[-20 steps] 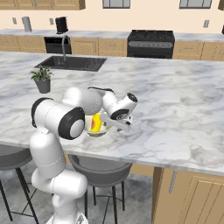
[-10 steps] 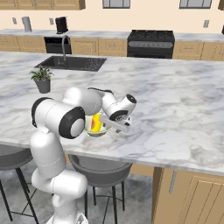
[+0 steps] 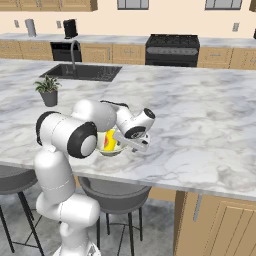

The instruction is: Place the cup inside the bowl on the dining table and move the bowl to any counter.

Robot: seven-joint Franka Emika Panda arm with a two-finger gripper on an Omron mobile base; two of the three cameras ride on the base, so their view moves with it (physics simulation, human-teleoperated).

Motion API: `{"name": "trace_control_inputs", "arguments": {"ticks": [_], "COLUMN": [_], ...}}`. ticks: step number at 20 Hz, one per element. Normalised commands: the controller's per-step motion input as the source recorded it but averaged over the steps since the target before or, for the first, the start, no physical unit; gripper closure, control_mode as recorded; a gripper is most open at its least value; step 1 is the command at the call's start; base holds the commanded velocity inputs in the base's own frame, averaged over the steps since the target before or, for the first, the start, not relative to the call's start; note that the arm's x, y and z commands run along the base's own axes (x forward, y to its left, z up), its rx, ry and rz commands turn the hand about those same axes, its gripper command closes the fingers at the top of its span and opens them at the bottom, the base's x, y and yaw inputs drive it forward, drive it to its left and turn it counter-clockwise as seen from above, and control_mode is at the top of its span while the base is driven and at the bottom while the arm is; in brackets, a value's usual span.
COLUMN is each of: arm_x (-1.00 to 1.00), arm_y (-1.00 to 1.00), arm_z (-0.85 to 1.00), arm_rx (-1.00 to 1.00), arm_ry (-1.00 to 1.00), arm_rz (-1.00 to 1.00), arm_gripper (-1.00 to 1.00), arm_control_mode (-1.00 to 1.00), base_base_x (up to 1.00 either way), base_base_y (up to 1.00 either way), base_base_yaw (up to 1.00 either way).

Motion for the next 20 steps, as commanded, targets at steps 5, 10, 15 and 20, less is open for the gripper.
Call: {"name": "trace_control_inputs", "arguments": {"ticks": [5, 10, 15, 20], "arm_x": [0.00, 0.00, 0.00, 0.00], "arm_y": [0.00, 0.00, 0.00, 0.00], "arm_z": [0.00, 0.00, 0.00, 0.00], "arm_rx": [0.00, 0.00, 0.00, 0.00], "arm_ry": [0.00, 0.00, 0.00, 0.00], "arm_rz": [0.00, 0.00, 0.00, 0.00], "arm_gripper": [-1.00, 1.00, 1.00, 1.00], "arm_control_mode": [-1.00, -1.00, -1.00, -1.00], "base_base_x": [0.00, 0.00, 0.00, 0.00], "base_base_y": [0.00, 0.00, 0.00, 0.00], "base_base_yaw": [0.00, 0.00, 0.00, 0.00]}}
